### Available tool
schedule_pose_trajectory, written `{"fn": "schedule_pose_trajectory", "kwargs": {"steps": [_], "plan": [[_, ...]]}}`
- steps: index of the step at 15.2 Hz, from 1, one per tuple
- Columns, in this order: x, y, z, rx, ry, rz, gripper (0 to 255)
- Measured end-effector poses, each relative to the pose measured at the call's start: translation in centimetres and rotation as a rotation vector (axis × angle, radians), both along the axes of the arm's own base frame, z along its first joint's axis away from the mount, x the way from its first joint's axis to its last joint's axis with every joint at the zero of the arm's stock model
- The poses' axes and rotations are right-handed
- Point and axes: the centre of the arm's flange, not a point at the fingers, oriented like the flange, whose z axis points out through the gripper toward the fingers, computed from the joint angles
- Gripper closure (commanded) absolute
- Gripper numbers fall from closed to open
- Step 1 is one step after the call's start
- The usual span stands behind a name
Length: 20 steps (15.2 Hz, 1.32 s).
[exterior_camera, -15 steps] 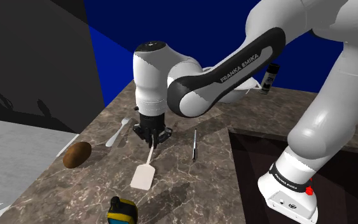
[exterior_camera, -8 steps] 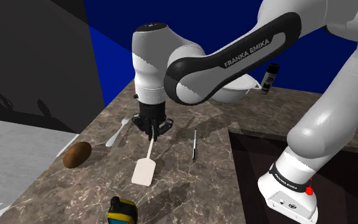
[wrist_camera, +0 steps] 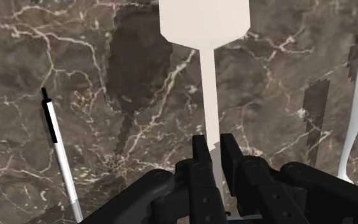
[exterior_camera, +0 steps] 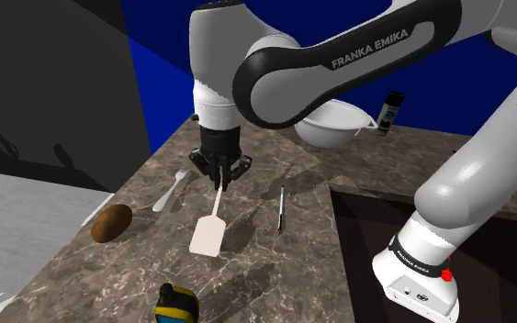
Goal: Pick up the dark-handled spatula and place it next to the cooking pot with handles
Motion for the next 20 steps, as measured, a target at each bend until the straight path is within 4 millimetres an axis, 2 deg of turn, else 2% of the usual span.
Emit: {"fn": "schedule_pose_trajectory", "kwargs": {"steps": [19,20], "plan": [[0.0,0.1,10.1,0.0,0.0,0.0,255],[0.3,-0.4,10.4,0.0,0.0,0.0,255]]}}
